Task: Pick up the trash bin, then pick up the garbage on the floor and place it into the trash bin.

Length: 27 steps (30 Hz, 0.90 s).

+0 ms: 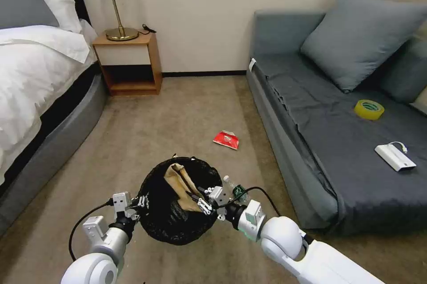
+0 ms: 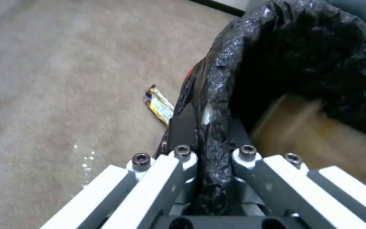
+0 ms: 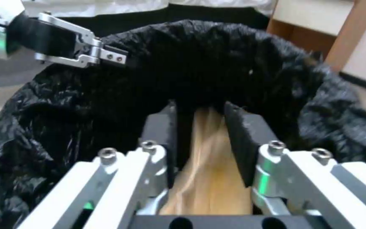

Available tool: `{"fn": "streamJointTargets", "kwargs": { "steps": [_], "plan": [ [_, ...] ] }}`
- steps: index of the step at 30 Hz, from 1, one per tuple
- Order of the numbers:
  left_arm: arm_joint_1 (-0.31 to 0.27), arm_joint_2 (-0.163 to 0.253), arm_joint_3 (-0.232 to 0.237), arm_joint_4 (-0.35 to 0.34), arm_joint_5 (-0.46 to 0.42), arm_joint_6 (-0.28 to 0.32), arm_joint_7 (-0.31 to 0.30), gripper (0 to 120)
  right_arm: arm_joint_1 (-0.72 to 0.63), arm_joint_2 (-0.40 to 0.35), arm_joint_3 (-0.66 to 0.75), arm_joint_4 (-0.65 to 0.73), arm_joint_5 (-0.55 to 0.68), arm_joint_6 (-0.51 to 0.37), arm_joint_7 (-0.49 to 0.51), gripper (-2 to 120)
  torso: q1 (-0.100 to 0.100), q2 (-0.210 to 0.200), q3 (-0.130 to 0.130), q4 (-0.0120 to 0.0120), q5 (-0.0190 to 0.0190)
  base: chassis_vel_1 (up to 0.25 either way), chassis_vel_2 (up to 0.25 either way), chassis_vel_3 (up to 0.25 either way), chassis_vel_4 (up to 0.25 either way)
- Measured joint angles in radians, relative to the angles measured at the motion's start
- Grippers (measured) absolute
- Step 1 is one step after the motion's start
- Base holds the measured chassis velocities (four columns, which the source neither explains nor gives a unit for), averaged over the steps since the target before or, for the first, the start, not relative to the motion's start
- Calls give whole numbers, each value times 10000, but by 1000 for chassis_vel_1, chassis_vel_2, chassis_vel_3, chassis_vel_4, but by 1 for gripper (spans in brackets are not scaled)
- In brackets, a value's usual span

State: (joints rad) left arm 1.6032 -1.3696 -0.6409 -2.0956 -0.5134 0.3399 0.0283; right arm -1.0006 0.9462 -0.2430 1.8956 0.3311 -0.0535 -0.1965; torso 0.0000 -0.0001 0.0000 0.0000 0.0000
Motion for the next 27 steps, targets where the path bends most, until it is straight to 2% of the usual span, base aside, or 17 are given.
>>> {"fn": "streamJointTargets", "kwargs": {
  "steps": [1, 4, 5, 7, 9, 10, 12, 15, 17, 27],
  "plan": [
    [-2, -6, 0, 0, 19, -23, -14, 4, -19, -27, 40, 49, -73, 31, -20, 35, 0, 0, 0, 0, 0, 0, 0, 0, 0],
    [-36, -42, -47, 12, 140, -190, -85, 4, -171, -88, 359, 180, -661, 597, -63, 51, 0, 0, 0, -1, 1, 0, 0, 0, 0],
    [-36, -42, -47, 12, 140, -190, -85, 4, -171, -88, 359, 180, -661, 597, -63, 51, 0, 0, 0, -1, 1, 0, 0, 0, 0],
    [-61, -61, -95, 65, 308, -338, -105, 4, -302, -64, 614, 221, -1046, 1017, 39, 61, 0, 0, 0, 0, -1, 0, 0, 0, 0],
    [-70, -72, -127, 81, 389, -393, -127, 4, -372, -36, 758, 229, -1255, 1160, 131, 64, 0, 0, 0, -1, 0, 0, 0, 0, 0],
    [-84, -85, -170, 96, 474, -461, -170, 4, -460, 6, 926, 229, -1481, 1343, 279, 68, 0, 0, 0, 0, 0, 0, 0, 0, 0],
    [-133, -139, -275, 154, 699, -625, -301, 4, -654, 180, 1230, 160, -1968, 1727, 1095, 79, 0, 0, 0, -1, 0, 0, 0, 0, 0],
    [-185, -208, -354, 212, 890, -755, -472, 4, -776, 317, 1352, 2, -2185, 1896, 1671, 85, 0, 0, 0, -1, -1, 0, 0, 0, 0],
    [-199, -241, -436, 241, 1069, -889, -711, 4, -936, 558, 1453, -473, -2456, 2022, 2563, 97, 0, 0, 0, 0, 2, 0, 0, 0, 0],
    [-214, -167, -605, 299, 1480, -1095, -933, 4, -971, 797, 1573, -1438, -2559, 1825, 3073, 100, 0, 0, 0, 0, 1, 0, 0, 0, 0]
  ]
}}
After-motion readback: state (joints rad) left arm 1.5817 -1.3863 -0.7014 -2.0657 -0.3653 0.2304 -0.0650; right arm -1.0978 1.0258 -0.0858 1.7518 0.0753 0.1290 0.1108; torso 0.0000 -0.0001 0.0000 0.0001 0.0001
